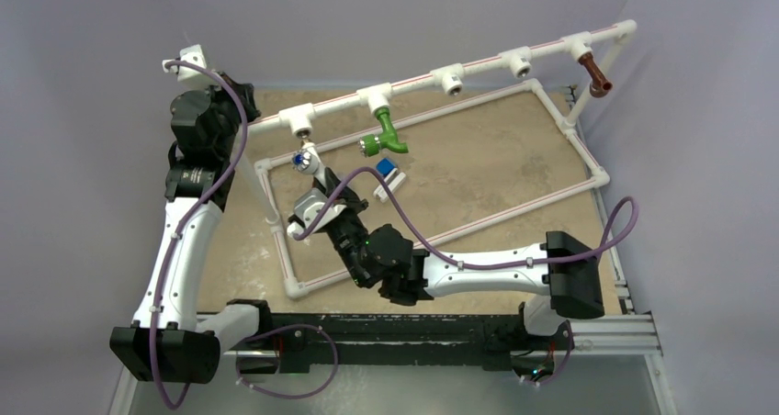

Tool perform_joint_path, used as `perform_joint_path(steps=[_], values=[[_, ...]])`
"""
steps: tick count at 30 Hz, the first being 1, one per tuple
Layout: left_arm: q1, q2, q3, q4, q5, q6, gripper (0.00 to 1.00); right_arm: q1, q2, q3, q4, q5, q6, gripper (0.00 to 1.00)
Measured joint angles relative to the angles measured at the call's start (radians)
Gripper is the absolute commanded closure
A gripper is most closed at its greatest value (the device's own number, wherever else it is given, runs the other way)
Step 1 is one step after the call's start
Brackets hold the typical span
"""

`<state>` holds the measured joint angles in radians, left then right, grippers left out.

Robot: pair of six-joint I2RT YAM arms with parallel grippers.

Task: Install the water faucets

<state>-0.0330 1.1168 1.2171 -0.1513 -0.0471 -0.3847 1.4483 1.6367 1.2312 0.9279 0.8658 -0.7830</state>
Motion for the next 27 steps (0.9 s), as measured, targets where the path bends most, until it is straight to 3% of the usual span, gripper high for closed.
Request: perform_joint_path(steps=[27], values=[[0.000, -0.001, -0.002, 0.005, 0.003, 0.001, 1.00, -0.004, 0.063, 0.059, 0.024, -0.019, -0.049, 1.00]])
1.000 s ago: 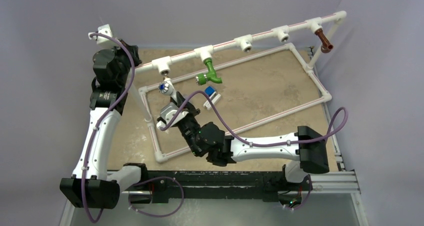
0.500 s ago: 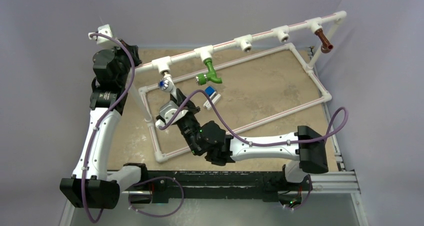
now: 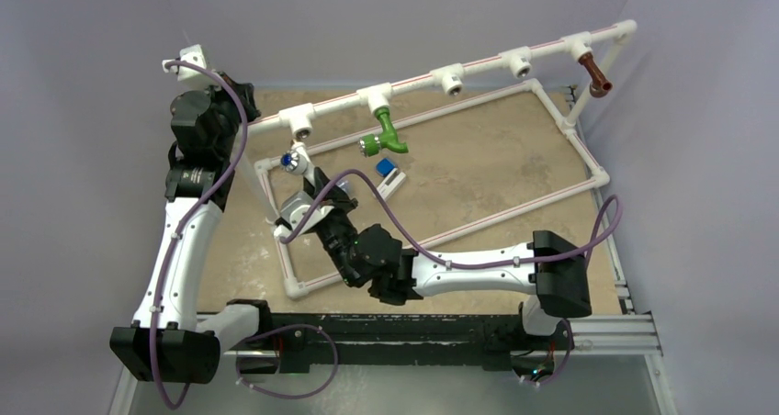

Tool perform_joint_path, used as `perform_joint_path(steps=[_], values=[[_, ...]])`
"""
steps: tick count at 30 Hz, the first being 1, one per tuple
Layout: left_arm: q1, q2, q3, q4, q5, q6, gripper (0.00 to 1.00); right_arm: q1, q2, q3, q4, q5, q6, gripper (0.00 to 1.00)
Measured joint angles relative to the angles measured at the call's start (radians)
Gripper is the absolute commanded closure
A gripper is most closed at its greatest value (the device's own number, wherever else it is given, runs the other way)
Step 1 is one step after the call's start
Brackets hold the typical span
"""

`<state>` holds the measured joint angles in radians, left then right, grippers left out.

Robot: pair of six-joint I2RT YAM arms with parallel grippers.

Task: Install the water faucets

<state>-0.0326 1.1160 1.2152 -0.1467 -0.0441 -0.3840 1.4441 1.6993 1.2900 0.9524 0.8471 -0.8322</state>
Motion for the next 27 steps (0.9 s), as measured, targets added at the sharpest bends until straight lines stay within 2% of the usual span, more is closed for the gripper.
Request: perform_joint_path(steps=[27], values=[[0.001, 0.000, -0.001, 0.000, 0.002, 0.000, 1.00, -0.014, -0.050, -0.017, 0.002, 0.009, 0.001, 1.00]])
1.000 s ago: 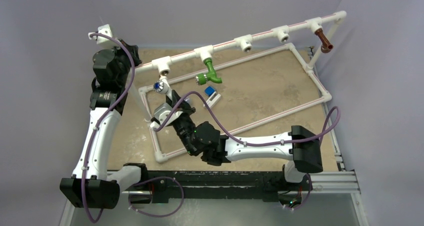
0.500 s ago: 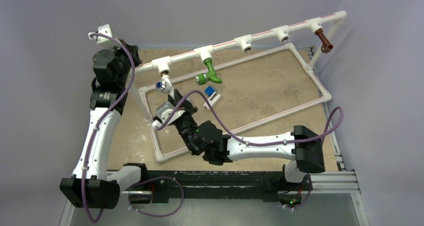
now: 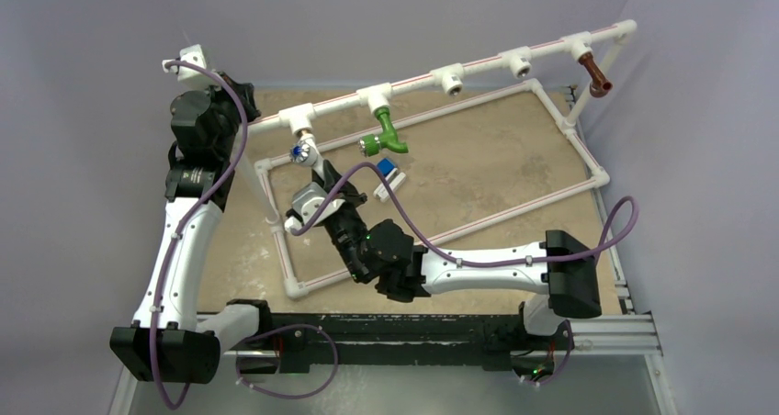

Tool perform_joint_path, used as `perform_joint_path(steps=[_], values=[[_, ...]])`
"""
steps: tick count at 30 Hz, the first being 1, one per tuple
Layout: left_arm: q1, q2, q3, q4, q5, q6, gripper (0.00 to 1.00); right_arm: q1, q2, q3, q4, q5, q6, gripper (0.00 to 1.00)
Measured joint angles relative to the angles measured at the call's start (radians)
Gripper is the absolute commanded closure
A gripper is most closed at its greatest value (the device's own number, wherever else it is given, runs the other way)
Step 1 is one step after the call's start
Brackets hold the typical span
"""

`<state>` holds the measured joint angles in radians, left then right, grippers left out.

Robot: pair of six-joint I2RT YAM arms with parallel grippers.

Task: Install the water faucets

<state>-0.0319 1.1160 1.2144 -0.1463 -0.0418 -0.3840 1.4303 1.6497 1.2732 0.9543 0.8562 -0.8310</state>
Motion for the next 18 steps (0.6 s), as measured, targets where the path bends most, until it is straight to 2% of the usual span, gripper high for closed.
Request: perform_joint_path(steps=[18], values=[[0.003, 0.000, -0.001, 0.001, 0.003, 0.000, 1.00, -0.001, 0.026, 0.002, -0.006, -0.007, 0.005, 1.00]])
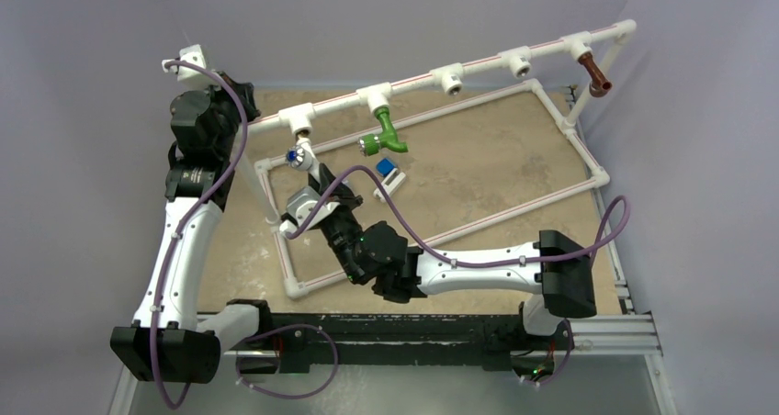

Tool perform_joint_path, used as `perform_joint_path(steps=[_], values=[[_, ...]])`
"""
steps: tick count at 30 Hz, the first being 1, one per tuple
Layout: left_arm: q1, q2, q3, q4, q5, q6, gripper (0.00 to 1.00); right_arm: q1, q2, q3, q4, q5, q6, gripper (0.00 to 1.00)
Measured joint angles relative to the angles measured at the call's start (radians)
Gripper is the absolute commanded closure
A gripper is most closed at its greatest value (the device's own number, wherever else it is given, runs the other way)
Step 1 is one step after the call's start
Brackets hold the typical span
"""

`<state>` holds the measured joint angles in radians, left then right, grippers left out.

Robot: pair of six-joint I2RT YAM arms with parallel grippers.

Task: Install the water faucets

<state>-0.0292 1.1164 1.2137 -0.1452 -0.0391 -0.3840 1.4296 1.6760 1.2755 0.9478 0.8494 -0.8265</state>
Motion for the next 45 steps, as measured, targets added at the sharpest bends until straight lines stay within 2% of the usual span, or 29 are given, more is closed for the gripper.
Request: perform_joint_path(steps=[45], values=[[0.000, 0.001, -0.001, 0.001, 0.001, 0.000, 1.00, -0.009, -0.022, 0.000, -0.014, 0.003, 0.002, 1.00]])
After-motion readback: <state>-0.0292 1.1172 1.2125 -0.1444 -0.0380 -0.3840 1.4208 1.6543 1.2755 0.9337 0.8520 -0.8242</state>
